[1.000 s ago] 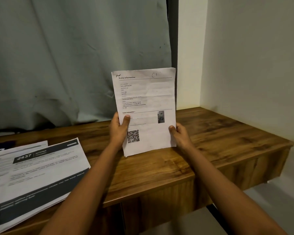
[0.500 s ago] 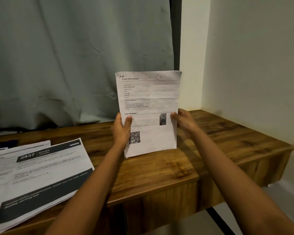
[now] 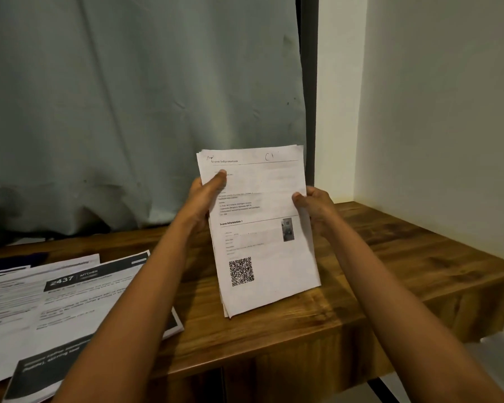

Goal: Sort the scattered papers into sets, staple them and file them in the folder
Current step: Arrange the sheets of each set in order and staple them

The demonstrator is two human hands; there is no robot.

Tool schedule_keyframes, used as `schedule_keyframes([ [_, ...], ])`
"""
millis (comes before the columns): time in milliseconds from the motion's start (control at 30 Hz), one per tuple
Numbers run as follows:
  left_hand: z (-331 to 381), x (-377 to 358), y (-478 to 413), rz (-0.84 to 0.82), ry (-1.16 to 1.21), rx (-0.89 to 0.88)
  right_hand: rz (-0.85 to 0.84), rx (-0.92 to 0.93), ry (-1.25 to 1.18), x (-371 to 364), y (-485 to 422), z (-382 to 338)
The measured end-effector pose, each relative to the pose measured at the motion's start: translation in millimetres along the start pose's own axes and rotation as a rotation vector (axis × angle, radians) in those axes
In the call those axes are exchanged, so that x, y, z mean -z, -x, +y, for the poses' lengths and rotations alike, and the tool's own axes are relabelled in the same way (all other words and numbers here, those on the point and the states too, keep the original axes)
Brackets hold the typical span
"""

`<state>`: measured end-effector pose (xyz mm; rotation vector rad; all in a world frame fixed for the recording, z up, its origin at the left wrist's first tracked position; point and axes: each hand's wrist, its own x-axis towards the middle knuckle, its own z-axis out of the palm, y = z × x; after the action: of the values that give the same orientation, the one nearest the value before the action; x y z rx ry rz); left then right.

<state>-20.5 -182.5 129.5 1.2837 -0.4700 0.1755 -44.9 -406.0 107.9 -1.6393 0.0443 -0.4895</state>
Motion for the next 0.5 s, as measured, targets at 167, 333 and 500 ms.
schedule_keyframes([
  [167,18.0,-5.0,-5.8,0.027,0.092,0.006,-0.063,-0.024,-0.004,-4.0,-1.3,-4.4],
  [333,20.5,-1.8,-1.6,-0.031,0.126,0.006,-0.040,0.056,-0.031,-9.4,-4.8,-19.7],
  [500,25.2,1.0,2.5,-0.189,0.229,-0.100,-0.052,0.067,-0.068,-15.3,-3.4,-24.6],
])
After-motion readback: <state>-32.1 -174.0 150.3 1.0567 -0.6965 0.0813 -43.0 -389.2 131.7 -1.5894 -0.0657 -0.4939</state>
